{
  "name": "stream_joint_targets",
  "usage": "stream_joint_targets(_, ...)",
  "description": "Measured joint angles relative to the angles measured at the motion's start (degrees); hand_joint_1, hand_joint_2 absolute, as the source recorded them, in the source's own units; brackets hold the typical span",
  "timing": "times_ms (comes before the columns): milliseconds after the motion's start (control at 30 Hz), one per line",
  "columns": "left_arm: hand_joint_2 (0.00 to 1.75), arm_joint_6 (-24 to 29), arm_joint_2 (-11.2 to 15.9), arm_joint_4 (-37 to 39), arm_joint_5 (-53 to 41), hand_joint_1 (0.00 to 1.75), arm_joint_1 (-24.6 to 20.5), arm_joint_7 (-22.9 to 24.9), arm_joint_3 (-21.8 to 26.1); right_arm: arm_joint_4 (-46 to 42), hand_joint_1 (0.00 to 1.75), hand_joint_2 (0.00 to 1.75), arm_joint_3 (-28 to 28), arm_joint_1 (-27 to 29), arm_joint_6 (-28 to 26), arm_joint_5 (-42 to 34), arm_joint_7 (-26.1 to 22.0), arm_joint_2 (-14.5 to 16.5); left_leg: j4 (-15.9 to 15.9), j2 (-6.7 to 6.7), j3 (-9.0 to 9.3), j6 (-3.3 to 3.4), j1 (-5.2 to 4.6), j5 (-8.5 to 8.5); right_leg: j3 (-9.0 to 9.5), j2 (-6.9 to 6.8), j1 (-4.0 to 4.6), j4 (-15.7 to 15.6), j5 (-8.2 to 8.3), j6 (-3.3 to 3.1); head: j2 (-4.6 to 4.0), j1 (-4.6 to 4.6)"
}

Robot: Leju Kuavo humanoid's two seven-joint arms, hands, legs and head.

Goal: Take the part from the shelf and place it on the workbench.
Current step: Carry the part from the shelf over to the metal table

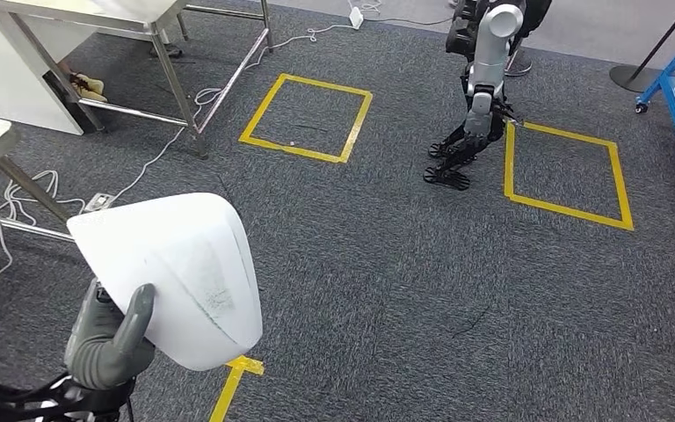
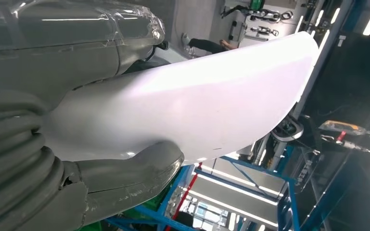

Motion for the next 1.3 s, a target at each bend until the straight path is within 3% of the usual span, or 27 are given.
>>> stream_joint_targets(100,1.75,-0.34,-0.71,0.19,-0.78,1.75,-0.68,0.59,-0.16,-0.02,0.0,1.75,-0.02,-0.13,0.31,-0.43,-0.07,-0.26,-0.61,-0.66,-0.05,1.53,-0.26,0.02,-0.16,-0.41,-0.04,0.43,-0.29,0.59,0.0,0.23)
stream_joint_targets(167,1.75,-0.51,-1.26,0.29,-1.1,1.75,-1.21,0.78,-0.27,-0.02,0.0,1.75,-0.03,-0.11,0.51,-0.49,-0.12,-0.48,-0.71,-1.42,-0.14,2.07,-0.16,0.27,-0.81,0.5,-0.28,2.23,-1.83,1.14,0.0,0.37)
stream_joint_targets(267,1.75,-0.84,-2.11,0.66,-1.45,1.75,-2.32,1.07,-0.62,0.01,0.0,1.75,-0.04,0.07,0.8,-0.92,-0.15,-0.77,-0.74,-2.81,-0.42,2.69,-0.2,0.52,-5.07,1.75,-0.42,12.19,-7.19,1.7,0.0,0.56)
stream_joint_targets(300,1.75,-0.94,-2.51,0.89,-1.62,1.75,-2.82,1.19,-0.91,0.01,0.0,1.75,-0.07,0.14,0.97,-1.13,-0.16,-0.97,-0.73,-3.42,-0.54,2.86,-0.29,0.59,-6.5,1.81,-0.42,15.25,-8.16,1.66,0.0,0.57)
stream_joint_targets(333,1.75,-0.99,-2.95,1.14,-1.84,1.75,-3.31,1.31,-1.27,0.02,0.0,1.75,-0.11,0.16,1.19,-1.28,-0.17,-1.22,-0.72,-4.07,-0.62,2.98,-0.4,0.67,-7.17,1.89,-0.39,16.55,-8.03,1.47,0.0,0.58)
stream_joint_targets(367,1.75,-1.01,-3.38,1.38,-2.06,1.75,-3.75,1.38,-1.63,0.01,0.0,1.75,-0.16,0.13,1.39,-1.39,-0.17,-1.5,-0.71,-4.71,-0.65,3.06,-0.5,0.73,-6.83,2.06,-0.33,15.61,-6.73,1.13,0.0,0.6)
stream_joint_targets(467,1.75,-0.87,-4.33,2.01,-2.42,1.75,-4.74,1.47,-2.38,-0.01,0.0,1.75,-0.26,-0.06,1.76,-1.2,-0.17,-2.25,-0.72,-6.44,-0.64,3.0,-0.6,0.92,-2.2,3.57,0.28,4.77,-0.72,-0.46,0.0,0.62)
stream_joint_targets(533,1.75,-0.68,-4.54,2.31,-2.43,1.75,-5.02,1.6,-2.63,0.0,0.0,1.75,-0.29,-0.19,1.69,-0.75,-0.19,-2.5,-0.72,-7.29,-0.95,2.57,-0.42,1.2,-0.57,4.46,0.62,0.76,0.41,-1.07,0.0,0.72)
stream_joint_targets(600,1.75,-0.49,-4.56,2.43,-2.38,1.75,-5.04,1.73,-2.77,0.02,0.0,1.75,-0.31,-0.38,1.49,-0.36,-0.3,-2.53,-0.84,-7.73,-1.27,1.94,-0.3,1.5,-0.36,4.26,0.62,0.0,0.5,-1.19,0.0,0.88)
stream_joint_targets(667,1.75,-0.27,-4.5,2.44,-2.19,1.75,-5.06,1.76,-2.81,0.03,0.0,1.75,-0.32,-0.61,1.16,-0.04,-0.52,-2.44,0.03,-5.72,-1.82,1.46,-0.46,0.5,-0.03,3.67,0.36,-1.13,1.13,-1.26,0.0,0.8)
stream_joint_targets(733,1.75,-0.03,-4.43,2.44,-1.8,1.75,-5.13,1.79,-2.82,0.04,0.0,1.75,-0.32,-0.63,0.84,0.16,-0.67,-2.32,4.6,-3.12,-3.91,1.0,-0.49,-2.75,0.07,2.94,0.17,-1.89,1.66,-1.34,0.0,0.51)
stream_joint_targets(800,1.75,0.12,-4.29,2.45,-1.41,1.75,-5.14,1.85,-2.83,0.04,0.0,1.75,-0.32,-0.4,0.67,0.22,-0.69,-2.23,11.26,-2.67,-6.96,0.4,-0.24,-5.82,-0.2,2.17,0.15,-1.79,1.73,-1.39,0.0,0.3)
stream_joint_targets(833,1.75,0.15,-4.19,2.45,-1.28,1.75,-5.09,1.88,-2.83,0.04,0.0,1.75,-0.32,-0.29,0.63,0.23,-0.69,-2.17,13.08,-2.66,-7.75,0.13,-0.11,-6.11,-0.32,1.77,0.13,-1.66,1.7,-1.35,0.0,0.26)
stream_joint_targets(867,1.75,0.15,-4.09,2.45,-1.24,1.75,-5.07,1.91,-2.83,0.04,0.0,1.75,-0.32,-0.23,0.6,0.24,-0.68,-2.06,12.79,-2.59,-7.46,-0.1,0.0,-5.27,-0.39,1.41,0.08,-1.49,1.63,-1.25,0.0,0.24)
stream_joint_targets(900,1.75,0.15,-4.02,2.45,-1.21,1.75,-5.07,1.93,-2.83,0.05,0.0,1.75,-0.32,-0.2,0.58,0.25,-0.66,-1.91,10.37,-2.32,-6.03,-0.29,0.1,-3.56,-0.43,1.11,-0.02,-1.25,1.49,-1.06,0.0,0.23)
stream_joint_targets(967,1.75,0.15,-3.93,2.44,-1.18,1.75,-5.1,1.96,-2.83,0.06,0.0,1.75,-0.32,-0.21,0.54,0.26,-0.61,-1.67,3.29,-0.89,-2.05,-0.44,0.06,-0.6,-0.55,0.66,-0.1,-0.41,0.94,-0.38,0.0,0.12)
stream_joint_targets(1033,1.75,0.15,-3.89,2.42,-1.14,1.75,-5.1,1.97,-2.81,0.06,0.0,1.75,-0.32,-0.25,0.47,0.26,-0.59,-1.57,-0.35,0.07,-0.14,0.42,-0.2,0.04,-0.72,0.36,0.03,0.31,0.47,0.24,0.0,0.06)
stream_joint_targets(1100,1.75,0.12,-3.85,2.4,-1.11,1.75,-5.09,1.98,-2.8,0.06,0.0,1.75,-0.32,-0.23,0.42,0.26,-0.59,-1.54,-0.5,-0.45,-0.15,1.61,-0.39,0.01,-0.66,-0.05,0.0,0.41,0.39,0.61,0.0,0.2)
stream_joint_targets(1167,1.75,0.03,-3.82,2.4,-1.08,1.75,-5.17,2.0,-2.8,0.06,0.0,1.75,-0.32,-0.16,0.41,0.26,-0.58,-1.49,-0.62,-1.13,-0.18,2.3,-0.33,0.24,-0.86,0.26,-0.23,1.36,-0.58,1.14,0.0,0.35)
stream_joint_targets(1233,1.75,-0.05,-3.81,2.4,-1.05,1.75,-5.29,2.01,-2.8,0.06,0.0,1.75,-0.32,-0.04,0.44,0.26,-0.58,-1.44,-0.68,-1.83,-0.3,2.79,-0.21,0.46,-2.79,1.24,-0.44,6.33,-3.89,1.74,0.0,0.51)
stream_joint_targets(1300,1.75,-0.1,-3.8,2.42,-1.04,1.75,-5.33,2.02,-2.8,0.06,0.0,1.75,-0.32,0.13,0.49,0.26,-0.58,-1.4,-0.67,-2.69,-0.54,3.07,-0.32,0.61,-6.05,1.71,-0.51,13.85,-7.47,1.97,0.0,0.64)
